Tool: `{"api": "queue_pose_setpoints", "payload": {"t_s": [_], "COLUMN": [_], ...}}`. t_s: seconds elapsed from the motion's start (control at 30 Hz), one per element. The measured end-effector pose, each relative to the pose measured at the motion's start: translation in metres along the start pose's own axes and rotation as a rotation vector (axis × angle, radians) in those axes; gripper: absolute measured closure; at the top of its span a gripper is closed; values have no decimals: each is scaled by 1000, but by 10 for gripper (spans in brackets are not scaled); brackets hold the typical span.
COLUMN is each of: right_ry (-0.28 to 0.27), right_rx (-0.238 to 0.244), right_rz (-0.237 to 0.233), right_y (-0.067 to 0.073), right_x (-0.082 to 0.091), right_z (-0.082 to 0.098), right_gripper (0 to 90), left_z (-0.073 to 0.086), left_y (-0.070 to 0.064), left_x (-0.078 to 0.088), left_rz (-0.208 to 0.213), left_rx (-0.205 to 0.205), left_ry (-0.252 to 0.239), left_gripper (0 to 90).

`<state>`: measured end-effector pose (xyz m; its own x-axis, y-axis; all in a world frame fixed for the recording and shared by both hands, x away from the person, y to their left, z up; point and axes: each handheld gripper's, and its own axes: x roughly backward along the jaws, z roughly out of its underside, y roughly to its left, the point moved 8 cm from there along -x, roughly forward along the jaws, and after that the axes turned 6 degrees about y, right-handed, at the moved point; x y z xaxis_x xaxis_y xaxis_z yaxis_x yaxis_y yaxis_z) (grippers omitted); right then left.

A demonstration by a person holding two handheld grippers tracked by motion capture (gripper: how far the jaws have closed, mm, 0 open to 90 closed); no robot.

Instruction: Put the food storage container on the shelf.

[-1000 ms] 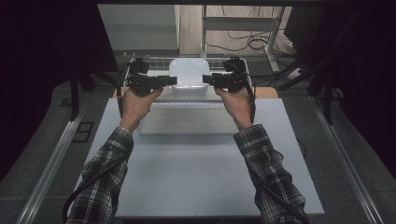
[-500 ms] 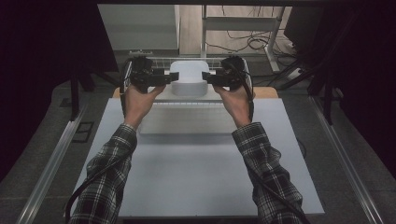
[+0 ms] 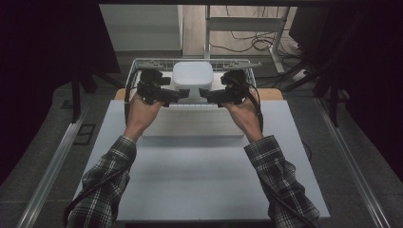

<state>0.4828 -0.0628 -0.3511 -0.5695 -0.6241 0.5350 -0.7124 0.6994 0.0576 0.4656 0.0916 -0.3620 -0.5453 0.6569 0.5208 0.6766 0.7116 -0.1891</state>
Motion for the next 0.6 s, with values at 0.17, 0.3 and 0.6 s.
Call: {"api": "queue_pose_setpoints", "payload": {"t_s": [0.17,0.3,0.6], "right_ry": [4,13,29], "right_rx": [26,36,61], "right_rz": [3,4,-11], "right_y": [2,2,8], "right_x": [2,5,9], "right_z": [9,16,28], "right_gripper": [21,17,16], "left_z": [11,18,37], "left_y": [-4,-9,-17], "left_x": [0,3,2], "left_rz": [3,17,5], "left_rx": [-25,-34,-87], "left_ry": [17,23,40], "left_gripper": [38,38,29]}}
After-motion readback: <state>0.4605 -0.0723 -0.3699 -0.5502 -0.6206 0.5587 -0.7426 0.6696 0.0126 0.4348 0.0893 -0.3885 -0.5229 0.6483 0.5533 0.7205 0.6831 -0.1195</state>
